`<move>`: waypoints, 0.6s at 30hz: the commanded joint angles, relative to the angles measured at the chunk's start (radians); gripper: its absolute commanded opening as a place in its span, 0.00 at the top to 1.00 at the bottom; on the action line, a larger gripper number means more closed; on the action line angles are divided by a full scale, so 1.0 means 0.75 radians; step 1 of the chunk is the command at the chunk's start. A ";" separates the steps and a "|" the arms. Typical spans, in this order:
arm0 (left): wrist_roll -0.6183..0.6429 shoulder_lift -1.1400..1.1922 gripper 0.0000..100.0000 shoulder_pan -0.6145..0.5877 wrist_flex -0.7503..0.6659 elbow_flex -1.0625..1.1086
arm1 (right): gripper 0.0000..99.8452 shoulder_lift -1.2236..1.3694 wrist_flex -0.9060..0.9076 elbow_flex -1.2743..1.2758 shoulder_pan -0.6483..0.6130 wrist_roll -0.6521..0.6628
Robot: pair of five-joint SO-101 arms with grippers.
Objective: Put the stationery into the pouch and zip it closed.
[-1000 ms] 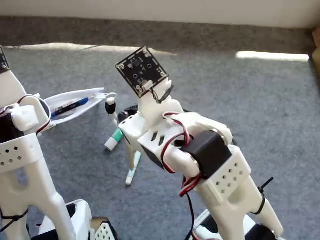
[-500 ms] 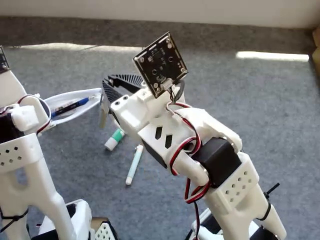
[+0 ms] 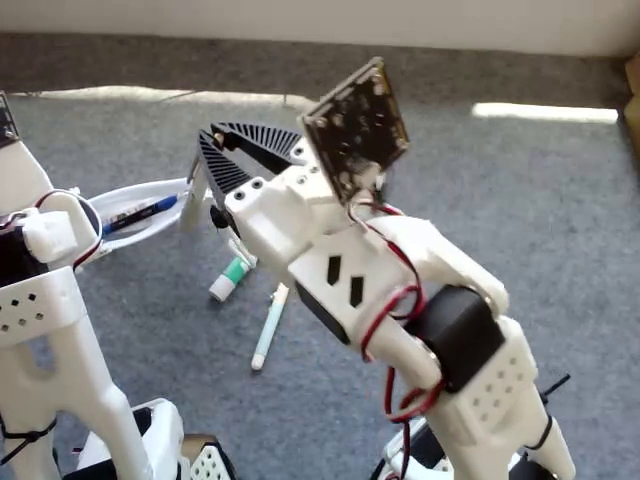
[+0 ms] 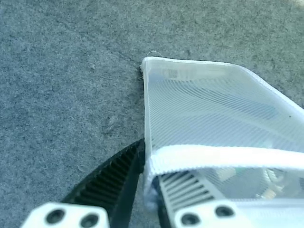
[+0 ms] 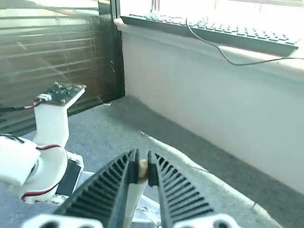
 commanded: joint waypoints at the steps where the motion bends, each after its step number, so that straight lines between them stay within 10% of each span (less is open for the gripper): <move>1: 0.016 -0.038 0.99 0.034 -0.020 -0.007 | 1.00 -0.130 0.003 -0.085 -0.009 0.014; 18: 0.016 -0.040 0.99 0.034 -0.029 0.024 | 1.00 -0.232 -0.371 0.226 -0.005 0.012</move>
